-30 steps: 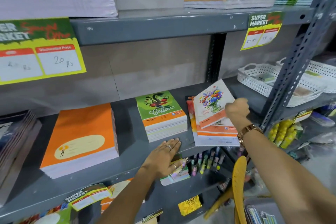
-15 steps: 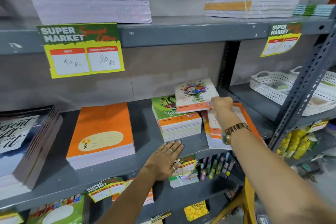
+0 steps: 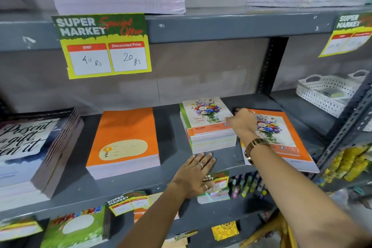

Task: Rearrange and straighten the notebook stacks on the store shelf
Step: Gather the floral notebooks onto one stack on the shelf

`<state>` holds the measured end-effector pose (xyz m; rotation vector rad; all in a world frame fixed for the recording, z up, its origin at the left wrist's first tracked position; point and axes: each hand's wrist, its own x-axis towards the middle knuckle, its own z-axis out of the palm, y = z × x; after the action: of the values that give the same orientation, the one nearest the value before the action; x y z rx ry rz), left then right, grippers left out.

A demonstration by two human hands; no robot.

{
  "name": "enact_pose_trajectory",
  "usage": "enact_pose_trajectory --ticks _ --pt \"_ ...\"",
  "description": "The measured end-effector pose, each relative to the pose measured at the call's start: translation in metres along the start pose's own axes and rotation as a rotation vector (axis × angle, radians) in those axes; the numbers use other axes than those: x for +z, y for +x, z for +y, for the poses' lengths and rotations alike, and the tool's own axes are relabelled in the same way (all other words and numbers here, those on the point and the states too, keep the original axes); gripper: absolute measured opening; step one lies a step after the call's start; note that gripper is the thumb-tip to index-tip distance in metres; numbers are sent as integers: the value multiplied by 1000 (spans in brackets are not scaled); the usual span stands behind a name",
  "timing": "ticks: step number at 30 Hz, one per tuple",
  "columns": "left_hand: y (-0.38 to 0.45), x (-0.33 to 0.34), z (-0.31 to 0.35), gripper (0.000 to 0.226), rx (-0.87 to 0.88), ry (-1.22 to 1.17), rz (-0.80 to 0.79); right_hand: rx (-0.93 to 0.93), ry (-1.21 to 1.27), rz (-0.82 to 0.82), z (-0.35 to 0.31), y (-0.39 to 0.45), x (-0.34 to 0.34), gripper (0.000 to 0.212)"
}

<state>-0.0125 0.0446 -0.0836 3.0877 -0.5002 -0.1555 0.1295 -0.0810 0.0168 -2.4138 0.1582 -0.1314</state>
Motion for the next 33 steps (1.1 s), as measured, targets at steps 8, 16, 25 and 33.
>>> enact_pose_trajectory --ticks 8,16,25,33 --pt "27 1 16 72 20 21 -18 219 -135 64 74 18 -32 64" --pt "50 -4 32 67 64 17 -29 378 -487 -142 108 26 -54 108" --pt "51 -3 31 107 76 -22 -34 498 -304 -47 106 36 -59 85" --pt "42 -10 27 70 57 -30 -70 165 -19 300 50 28 -97 36"
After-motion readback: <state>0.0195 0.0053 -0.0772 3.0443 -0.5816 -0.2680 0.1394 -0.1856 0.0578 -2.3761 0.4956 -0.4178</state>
